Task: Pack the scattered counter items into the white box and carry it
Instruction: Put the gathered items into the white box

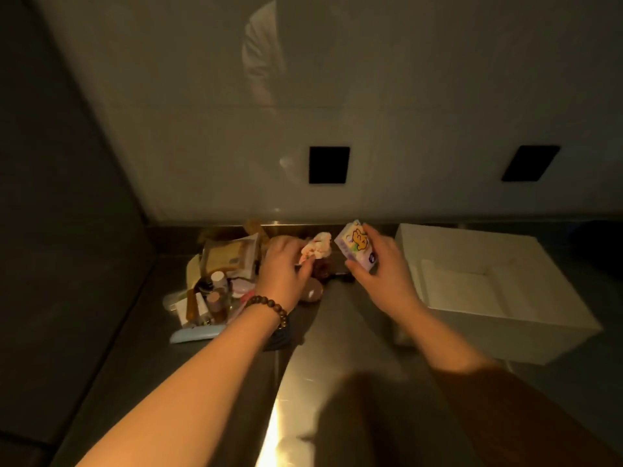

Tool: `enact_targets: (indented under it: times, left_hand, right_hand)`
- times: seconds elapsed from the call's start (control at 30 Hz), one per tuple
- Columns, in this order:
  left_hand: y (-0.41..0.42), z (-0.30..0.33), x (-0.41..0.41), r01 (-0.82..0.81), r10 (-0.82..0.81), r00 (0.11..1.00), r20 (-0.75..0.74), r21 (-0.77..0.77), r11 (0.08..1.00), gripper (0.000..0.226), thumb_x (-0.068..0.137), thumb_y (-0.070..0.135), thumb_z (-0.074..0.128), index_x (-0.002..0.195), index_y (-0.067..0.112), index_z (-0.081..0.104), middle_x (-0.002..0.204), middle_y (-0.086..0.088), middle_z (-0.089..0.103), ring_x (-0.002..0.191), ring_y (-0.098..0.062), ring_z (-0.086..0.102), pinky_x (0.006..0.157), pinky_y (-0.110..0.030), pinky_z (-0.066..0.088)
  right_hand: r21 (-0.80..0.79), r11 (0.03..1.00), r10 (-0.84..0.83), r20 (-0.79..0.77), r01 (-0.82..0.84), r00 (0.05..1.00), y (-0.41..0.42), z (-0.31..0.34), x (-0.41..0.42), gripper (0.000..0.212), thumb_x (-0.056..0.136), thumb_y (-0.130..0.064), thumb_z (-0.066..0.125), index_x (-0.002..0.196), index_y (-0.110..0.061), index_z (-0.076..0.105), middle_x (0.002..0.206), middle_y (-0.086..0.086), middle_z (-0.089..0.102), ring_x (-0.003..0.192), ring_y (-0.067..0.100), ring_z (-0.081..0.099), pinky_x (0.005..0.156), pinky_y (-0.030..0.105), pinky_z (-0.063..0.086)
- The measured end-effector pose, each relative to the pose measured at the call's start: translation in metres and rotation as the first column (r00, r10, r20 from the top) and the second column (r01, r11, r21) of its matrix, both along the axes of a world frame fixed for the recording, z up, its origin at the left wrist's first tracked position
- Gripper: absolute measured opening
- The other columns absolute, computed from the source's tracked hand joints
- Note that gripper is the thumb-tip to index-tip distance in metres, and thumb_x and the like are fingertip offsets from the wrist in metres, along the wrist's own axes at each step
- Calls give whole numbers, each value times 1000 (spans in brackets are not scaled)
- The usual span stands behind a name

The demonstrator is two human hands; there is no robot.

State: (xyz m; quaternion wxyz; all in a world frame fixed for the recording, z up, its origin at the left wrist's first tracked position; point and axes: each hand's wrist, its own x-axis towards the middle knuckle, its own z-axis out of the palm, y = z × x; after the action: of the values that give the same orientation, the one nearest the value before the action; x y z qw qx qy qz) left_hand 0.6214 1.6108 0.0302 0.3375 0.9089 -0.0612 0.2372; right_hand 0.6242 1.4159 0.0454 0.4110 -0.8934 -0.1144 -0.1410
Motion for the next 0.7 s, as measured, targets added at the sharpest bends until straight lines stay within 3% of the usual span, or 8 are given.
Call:
enact_targets:
  times: [0.17,0.3,0.43,0.57,0.63,0.7]
  left_hand:
    - [-83,25,20,165,-165,984,61,-2,986,20,85,26,62,103,18,61,102,3,52,92,-13,50,77,-27,42]
    - [-151,26,35,299,-299,954,10,13,954,22,86,30,62,106,20,60,104,3,53,93,-9,48,78,-24,43]
    - [-207,21,55,405,-400,914,-68,81,911,19,85,30,63,101,19,62,104,3,54,93,-7,43,79,-23,40]
    - [-246,12,77,453,-438,891,-118,152,879,10,86,22,63,92,13,63,96,-1,55,89,-15,47,73,-23,36]
    - [-264,5,88,470,-444,881,-162,204,859,8,85,20,63,89,12,62,96,-4,55,88,-17,48,70,-18,30]
    - [-277,-3,97,487,-443,870,-216,234,842,7,84,17,63,88,11,63,96,-7,56,89,-20,50,67,-16,26]
  right_hand:
    - [-5,985,-173,2,173,985,-110,25,4,61,84,-31,68,139,-24,42,122,2,51,108,15,53,85,23,40]
    - [32,965,-261,-34,262,965,-185,23,0,55,85,-42,65,134,-28,45,114,-6,49,98,8,51,75,16,40]
    - [9,963,-267,-93,269,959,-235,9,7,57,85,-36,68,135,-23,46,123,5,54,107,18,55,91,35,49]
    - [-2,965,-261,-150,264,954,-262,-5,14,66,81,-52,64,139,-29,41,123,-3,48,106,13,53,87,31,48]
    - [-19,965,-261,-148,261,954,-277,-11,20,65,82,-44,68,139,-26,43,123,0,51,107,15,53,90,31,47]
    - [-40,967,-254,-148,251,956,-287,-17,25,67,81,-30,73,140,-23,42,120,-1,51,104,13,51,87,23,42]
